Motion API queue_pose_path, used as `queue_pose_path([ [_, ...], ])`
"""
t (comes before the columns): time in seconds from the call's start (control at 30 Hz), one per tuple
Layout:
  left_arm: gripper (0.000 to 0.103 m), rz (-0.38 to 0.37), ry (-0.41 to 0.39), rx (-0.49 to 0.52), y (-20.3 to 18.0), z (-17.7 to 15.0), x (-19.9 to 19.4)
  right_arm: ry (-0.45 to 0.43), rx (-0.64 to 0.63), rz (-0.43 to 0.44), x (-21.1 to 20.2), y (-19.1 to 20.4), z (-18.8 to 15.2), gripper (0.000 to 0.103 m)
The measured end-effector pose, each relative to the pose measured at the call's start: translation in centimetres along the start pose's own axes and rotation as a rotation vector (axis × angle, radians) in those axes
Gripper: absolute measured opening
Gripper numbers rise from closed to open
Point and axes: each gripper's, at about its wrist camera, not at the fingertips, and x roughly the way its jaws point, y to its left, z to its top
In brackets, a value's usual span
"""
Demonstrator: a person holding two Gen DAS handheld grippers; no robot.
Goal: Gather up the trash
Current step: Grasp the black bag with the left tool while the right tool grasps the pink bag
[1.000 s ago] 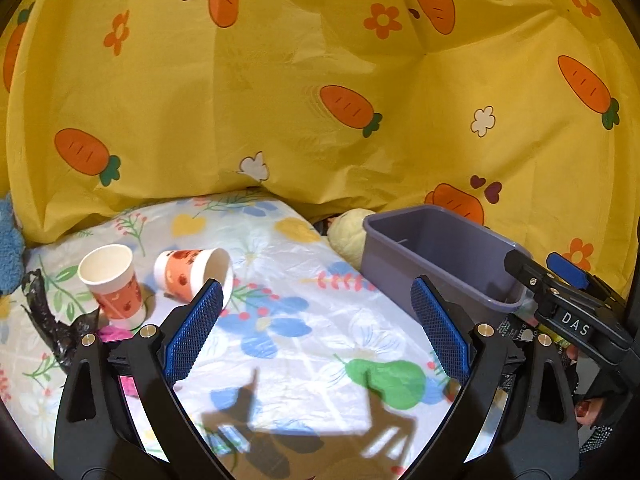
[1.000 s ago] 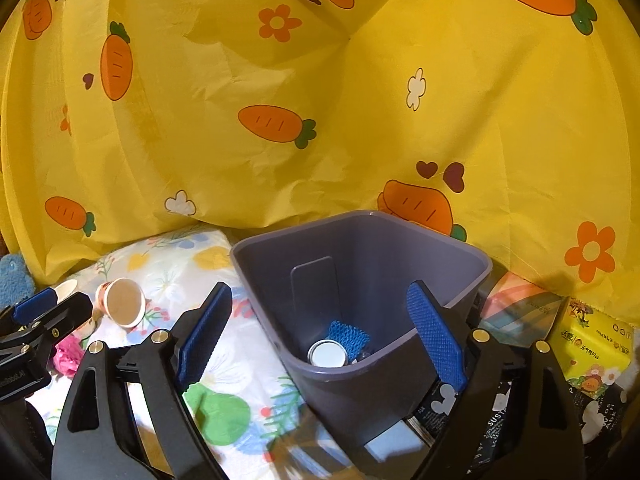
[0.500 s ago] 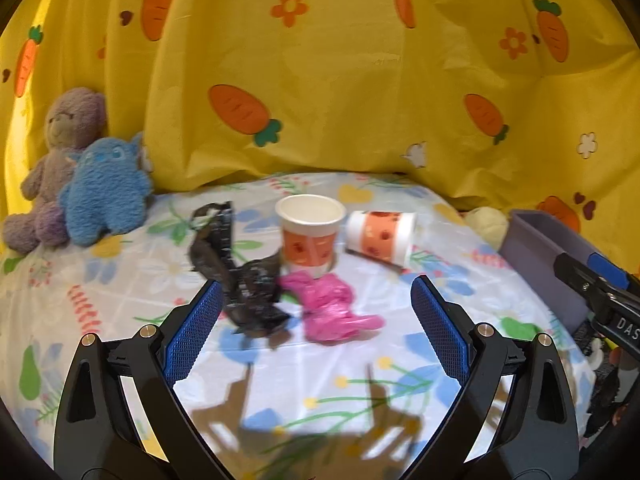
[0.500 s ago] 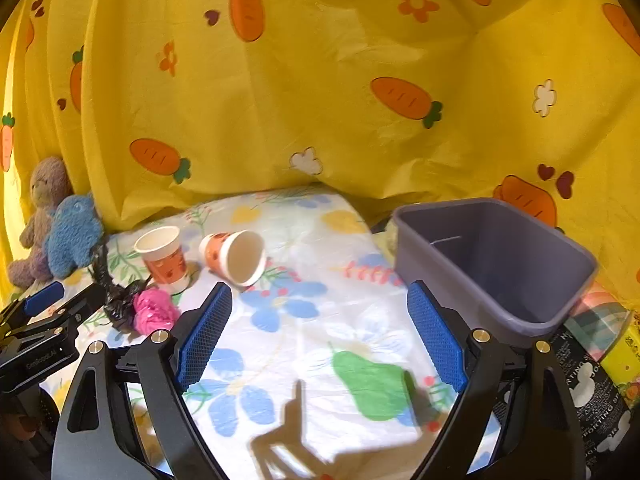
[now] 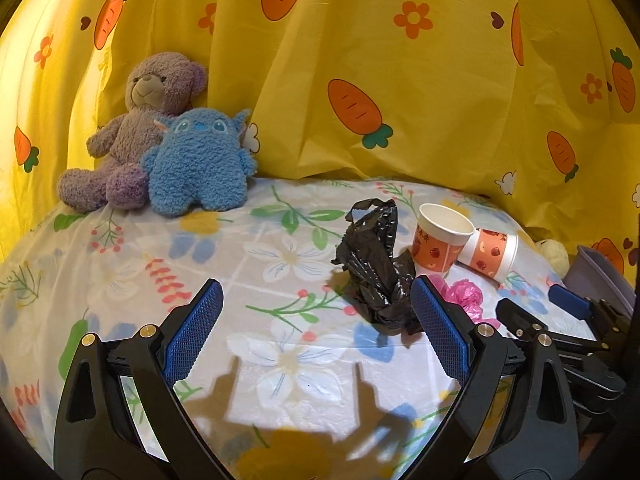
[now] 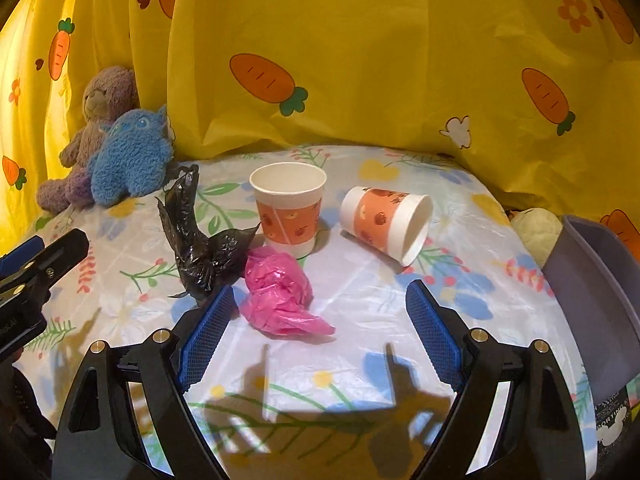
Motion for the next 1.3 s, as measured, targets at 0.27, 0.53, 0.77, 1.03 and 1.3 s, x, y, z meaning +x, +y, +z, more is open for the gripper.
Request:
queue_pose_path([
  [0.27,0.093,0.002,0.009,-0.006,0.8,-0.2,0.3,0.079,-0.005,0.023,3.3,1.1,-0.1,0.068],
  [0.53,0.093,-0.019,0.022,0.017,0.0,-0.4,1.0,0.126,-0.002,0.032,4.8,0.9,-0.5,0.047],
  [0.77,0.093,-0.036,0.023,0.029,-0.9,-0.3,1.0,0.107,-0.01,0.037,4.3,0.8,-0.6,0.034],
  [1.03,0.093,-0.086,0.028,0.044,-2.3,-0.4,1.0,0.036,0.04,0.034,1.7,-1.7,-1.2,0.033],
  [1.3,0.093,-0.206,0.039,0.034,-3.0,0.2,2.1,-0.033,0.09,-0.003,-1.4,-5.1,-1.8,0.033],
])
